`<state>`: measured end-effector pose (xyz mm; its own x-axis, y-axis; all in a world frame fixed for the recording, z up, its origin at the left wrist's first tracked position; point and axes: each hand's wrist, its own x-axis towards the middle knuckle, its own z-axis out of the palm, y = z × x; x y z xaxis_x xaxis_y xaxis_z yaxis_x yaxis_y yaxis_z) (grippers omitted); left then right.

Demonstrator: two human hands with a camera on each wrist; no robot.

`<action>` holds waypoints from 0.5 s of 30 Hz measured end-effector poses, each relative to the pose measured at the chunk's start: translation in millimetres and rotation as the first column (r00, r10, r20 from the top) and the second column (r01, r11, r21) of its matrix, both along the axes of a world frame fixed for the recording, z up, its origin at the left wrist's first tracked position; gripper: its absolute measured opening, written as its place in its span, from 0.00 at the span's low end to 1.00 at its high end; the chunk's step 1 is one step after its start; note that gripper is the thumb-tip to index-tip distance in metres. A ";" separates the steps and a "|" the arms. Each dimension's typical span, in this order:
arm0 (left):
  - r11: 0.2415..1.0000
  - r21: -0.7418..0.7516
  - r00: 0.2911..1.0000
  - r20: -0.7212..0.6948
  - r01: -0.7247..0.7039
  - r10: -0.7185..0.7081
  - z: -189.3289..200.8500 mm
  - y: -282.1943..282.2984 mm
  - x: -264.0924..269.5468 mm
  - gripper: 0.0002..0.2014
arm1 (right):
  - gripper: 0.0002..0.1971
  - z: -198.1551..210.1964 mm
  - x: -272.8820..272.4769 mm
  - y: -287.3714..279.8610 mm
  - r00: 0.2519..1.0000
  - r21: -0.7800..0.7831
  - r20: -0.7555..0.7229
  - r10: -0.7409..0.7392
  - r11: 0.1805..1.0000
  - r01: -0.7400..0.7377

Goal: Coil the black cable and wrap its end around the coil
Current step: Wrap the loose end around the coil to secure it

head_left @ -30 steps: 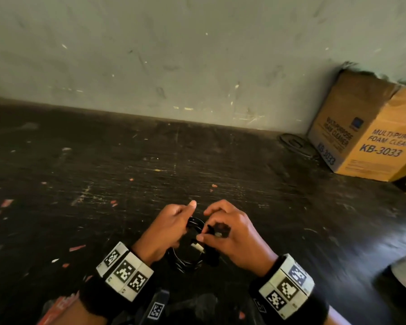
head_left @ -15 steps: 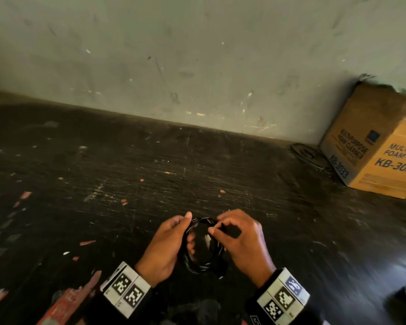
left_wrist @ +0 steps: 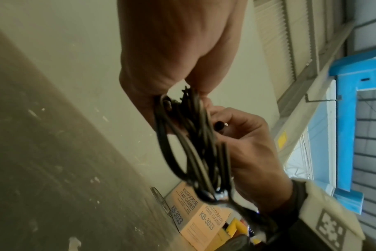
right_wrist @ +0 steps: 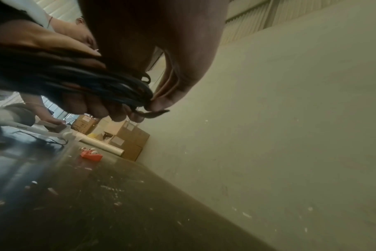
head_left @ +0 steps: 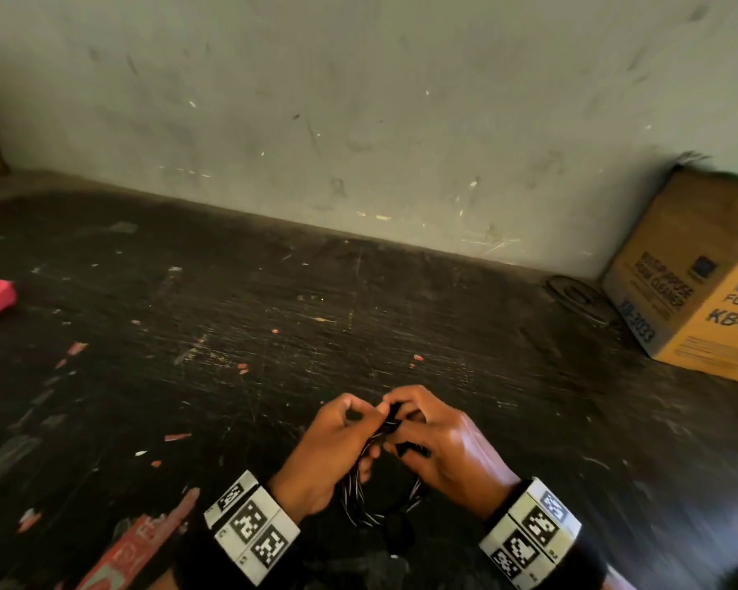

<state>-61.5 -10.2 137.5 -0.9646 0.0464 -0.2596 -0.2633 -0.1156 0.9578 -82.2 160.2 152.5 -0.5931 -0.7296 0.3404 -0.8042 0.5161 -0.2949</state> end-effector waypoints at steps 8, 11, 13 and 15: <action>0.980 0.128 0.986 0.050 0.150 -0.158 -6.6 -0.8 3.4 0.14 | 0.10 -3.2 4.7 2.5 1.000 -0.011 -0.023 -0.003 1.000 0.003; 0.977 0.185 0.993 0.018 0.110 -0.115 -7.6 1.9 2.5 0.11 | 0.08 -0.5 5.1 7.1 1.000 -0.009 0.012 -0.001 1.000 0.001; 0.982 0.183 0.998 0.031 0.053 -0.060 -9.5 2.3 0.5 0.11 | 0.10 1.8 6.3 11.8 0.999 -0.014 0.042 -0.005 1.000 0.005; 0.982 0.185 0.998 0.049 0.027 -0.037 -11.6 1.7 -1.2 0.11 | 0.11 3.9 8.2 15.6 0.999 -0.013 0.042 -0.019 1.000 0.020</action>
<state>-62.7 -8.6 125.9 -0.9474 0.1283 -0.2932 -0.3182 -0.2791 0.9060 -74.0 175.8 156.4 -0.6213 -0.7134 0.3240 -0.7806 0.5276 -0.3352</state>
